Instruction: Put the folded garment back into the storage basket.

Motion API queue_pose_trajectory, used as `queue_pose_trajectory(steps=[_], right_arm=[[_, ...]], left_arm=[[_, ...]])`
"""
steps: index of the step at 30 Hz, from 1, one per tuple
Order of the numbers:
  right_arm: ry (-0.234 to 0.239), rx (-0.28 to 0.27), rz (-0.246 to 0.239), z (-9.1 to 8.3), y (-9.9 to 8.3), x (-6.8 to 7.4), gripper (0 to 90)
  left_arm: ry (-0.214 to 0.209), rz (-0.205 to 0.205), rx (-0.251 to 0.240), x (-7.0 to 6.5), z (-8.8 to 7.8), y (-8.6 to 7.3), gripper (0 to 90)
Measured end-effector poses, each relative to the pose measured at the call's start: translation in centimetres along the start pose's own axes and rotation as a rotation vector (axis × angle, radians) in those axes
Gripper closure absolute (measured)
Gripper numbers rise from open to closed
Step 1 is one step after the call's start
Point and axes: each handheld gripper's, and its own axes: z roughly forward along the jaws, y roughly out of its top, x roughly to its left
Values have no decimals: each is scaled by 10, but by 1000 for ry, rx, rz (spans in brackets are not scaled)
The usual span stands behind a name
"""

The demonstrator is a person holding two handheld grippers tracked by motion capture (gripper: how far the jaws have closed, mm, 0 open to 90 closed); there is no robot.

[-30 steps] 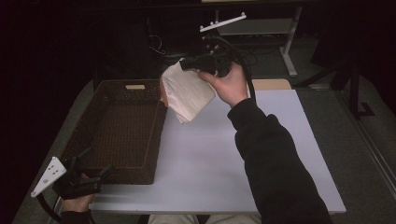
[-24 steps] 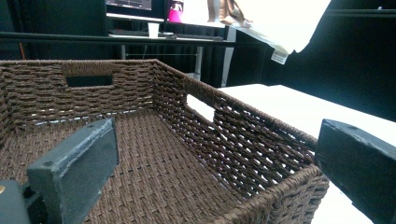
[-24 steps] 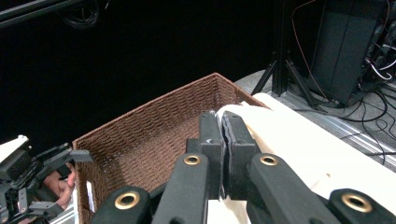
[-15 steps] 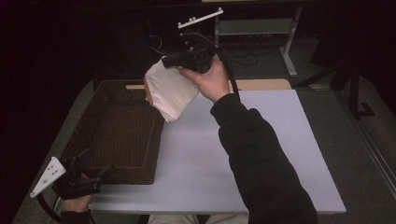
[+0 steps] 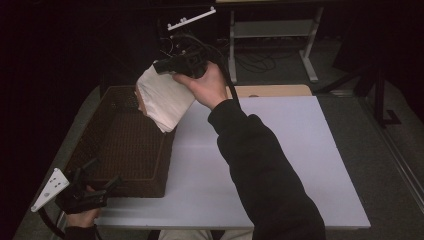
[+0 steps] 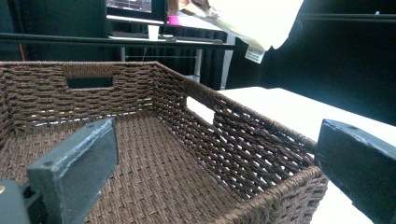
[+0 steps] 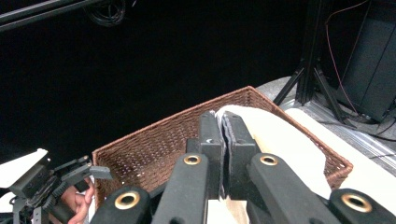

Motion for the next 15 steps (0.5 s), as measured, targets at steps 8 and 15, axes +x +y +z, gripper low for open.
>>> queue_pose_trajectory(steps=[8, 15], right_arm=[[13, 4, -1, 13, 2, 5, 867], [20, 10, -3, 24, 2, 7, 867]], left_arm=[[-1, 2, 3, 0, 0, 0, 0], [-5, 3, 4, -1, 2, 0, 0]])
